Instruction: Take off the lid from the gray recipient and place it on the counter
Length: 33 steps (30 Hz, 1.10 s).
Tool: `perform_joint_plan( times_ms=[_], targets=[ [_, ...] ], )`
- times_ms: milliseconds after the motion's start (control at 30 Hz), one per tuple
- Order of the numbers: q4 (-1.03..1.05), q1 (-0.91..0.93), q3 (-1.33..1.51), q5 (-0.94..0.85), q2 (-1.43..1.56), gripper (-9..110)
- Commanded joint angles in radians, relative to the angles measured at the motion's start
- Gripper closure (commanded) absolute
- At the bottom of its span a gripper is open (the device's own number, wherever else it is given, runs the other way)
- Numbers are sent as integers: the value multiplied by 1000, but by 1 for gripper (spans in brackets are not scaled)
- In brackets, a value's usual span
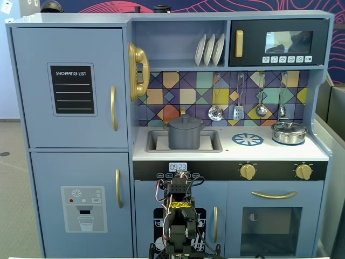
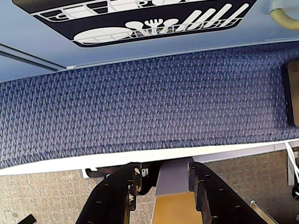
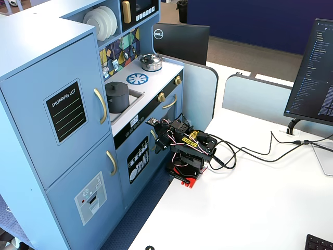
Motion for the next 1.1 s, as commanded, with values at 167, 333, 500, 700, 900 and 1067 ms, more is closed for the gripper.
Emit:
perform_joint_plan(
  times_ms=[167, 333, 500, 700, 900, 1067],
  targets=[
    [181, 98, 2, 15, -6, 101],
    [166, 100, 0, 8, -6, 101],
    [-58, 115, -143, 114, -34, 101],
    [-390, 127, -489, 48, -218, 101],
    [-660, 61, -738, -18, -314, 101],
    [-815, 23, -781, -57, -339, 101]
  ],
)
